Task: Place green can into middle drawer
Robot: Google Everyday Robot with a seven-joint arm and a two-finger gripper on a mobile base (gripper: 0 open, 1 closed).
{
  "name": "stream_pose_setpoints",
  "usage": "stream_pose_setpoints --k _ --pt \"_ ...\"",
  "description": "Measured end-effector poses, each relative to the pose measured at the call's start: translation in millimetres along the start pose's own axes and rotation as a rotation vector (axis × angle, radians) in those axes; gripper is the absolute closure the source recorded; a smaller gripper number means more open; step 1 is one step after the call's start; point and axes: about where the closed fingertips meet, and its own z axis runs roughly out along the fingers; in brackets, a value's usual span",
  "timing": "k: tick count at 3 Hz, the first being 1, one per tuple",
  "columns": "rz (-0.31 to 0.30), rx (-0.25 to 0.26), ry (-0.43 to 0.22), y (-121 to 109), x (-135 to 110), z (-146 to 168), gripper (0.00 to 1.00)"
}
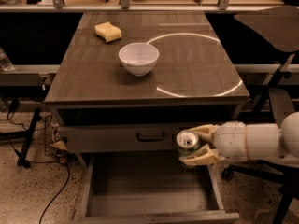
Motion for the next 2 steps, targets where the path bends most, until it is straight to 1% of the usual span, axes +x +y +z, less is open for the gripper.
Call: stream_pose_setpoints --k 1,2 --pt "-0.043 -0.030 -0.019 -1 39 42 1.00" --pt "-0.071 -0.069 -0.020 0 89 73 1.00"
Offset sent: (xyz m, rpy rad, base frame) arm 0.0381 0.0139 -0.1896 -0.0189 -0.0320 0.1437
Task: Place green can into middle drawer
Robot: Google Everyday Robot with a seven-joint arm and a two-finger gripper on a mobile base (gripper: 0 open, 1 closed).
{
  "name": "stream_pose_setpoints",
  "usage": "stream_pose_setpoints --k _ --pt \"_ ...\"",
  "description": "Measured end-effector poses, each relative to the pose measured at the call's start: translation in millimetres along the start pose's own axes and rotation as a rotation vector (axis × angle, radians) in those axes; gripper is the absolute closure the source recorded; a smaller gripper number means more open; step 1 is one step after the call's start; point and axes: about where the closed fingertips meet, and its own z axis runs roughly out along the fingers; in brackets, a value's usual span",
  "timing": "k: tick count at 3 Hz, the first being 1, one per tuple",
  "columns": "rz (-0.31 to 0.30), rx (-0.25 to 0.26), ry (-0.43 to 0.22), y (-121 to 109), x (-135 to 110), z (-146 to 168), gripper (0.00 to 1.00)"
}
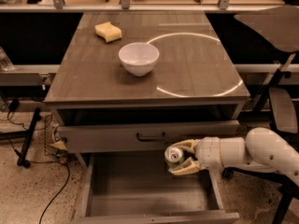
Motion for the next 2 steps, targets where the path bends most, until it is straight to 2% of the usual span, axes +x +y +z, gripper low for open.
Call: stream_pose_setpoints --k 1,2 --pt "0.004 -0.021 -0.001 7 53 19 1.00" --pt "0.037 -0.028 -0.021 17 96 42 1.00"
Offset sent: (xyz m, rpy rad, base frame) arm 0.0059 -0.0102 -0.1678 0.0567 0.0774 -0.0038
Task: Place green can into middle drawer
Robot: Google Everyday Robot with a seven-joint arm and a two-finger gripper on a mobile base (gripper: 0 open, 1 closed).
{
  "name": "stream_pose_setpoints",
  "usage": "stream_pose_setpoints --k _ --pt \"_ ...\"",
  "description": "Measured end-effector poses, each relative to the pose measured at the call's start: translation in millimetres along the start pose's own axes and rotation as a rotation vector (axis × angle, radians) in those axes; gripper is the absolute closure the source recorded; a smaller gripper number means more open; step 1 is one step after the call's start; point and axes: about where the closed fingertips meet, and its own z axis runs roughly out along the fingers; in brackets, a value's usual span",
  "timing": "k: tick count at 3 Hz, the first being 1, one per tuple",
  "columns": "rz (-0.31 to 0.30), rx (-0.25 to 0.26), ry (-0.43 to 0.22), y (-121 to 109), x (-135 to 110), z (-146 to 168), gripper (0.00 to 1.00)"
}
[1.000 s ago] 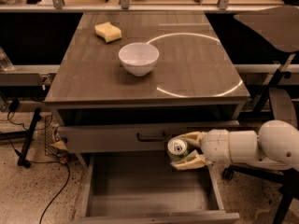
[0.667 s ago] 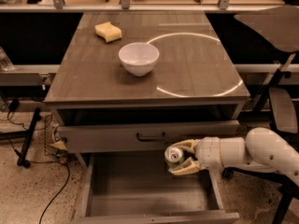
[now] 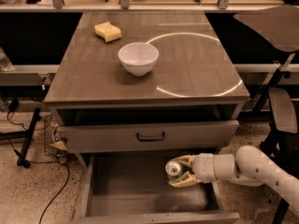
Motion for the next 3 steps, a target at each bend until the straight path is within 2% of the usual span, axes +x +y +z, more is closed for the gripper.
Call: stream_pose_setpoints --k 1,2,3 --pt "0.029 -0.012 -0.037 8 35 37 1.00" --pt "0.045 -0.018 -0.051 12 52 55 1.00" --pt "0.076 -0.001 -0.054 17 68 66 0.74"
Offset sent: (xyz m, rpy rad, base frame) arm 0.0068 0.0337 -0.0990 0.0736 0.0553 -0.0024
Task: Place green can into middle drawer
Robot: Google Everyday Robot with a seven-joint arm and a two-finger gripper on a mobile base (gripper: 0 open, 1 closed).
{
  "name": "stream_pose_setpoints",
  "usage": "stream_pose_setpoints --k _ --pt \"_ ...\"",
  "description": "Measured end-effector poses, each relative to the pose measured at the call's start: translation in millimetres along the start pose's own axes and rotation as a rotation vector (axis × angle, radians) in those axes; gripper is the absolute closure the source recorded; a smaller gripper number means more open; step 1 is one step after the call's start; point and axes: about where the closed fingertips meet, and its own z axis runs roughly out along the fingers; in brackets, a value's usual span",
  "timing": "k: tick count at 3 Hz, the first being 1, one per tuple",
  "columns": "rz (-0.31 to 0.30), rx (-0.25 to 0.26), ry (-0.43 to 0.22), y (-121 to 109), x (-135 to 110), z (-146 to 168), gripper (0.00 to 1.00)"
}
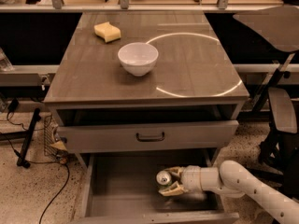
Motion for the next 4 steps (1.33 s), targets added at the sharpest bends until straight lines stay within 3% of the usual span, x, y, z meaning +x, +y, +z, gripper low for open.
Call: stream_pose_setpoints --k 1,2,3,4 --pt "0.014 0.012 0.001 2 7 3 0.52" --pt "0.026 0.032 0.009 4 15 4 0.20" --pt "0.034 0.051 0.021 6 18 1 0.00" --pt "0.044 0.072 0.041 7 18 -9 0.00"
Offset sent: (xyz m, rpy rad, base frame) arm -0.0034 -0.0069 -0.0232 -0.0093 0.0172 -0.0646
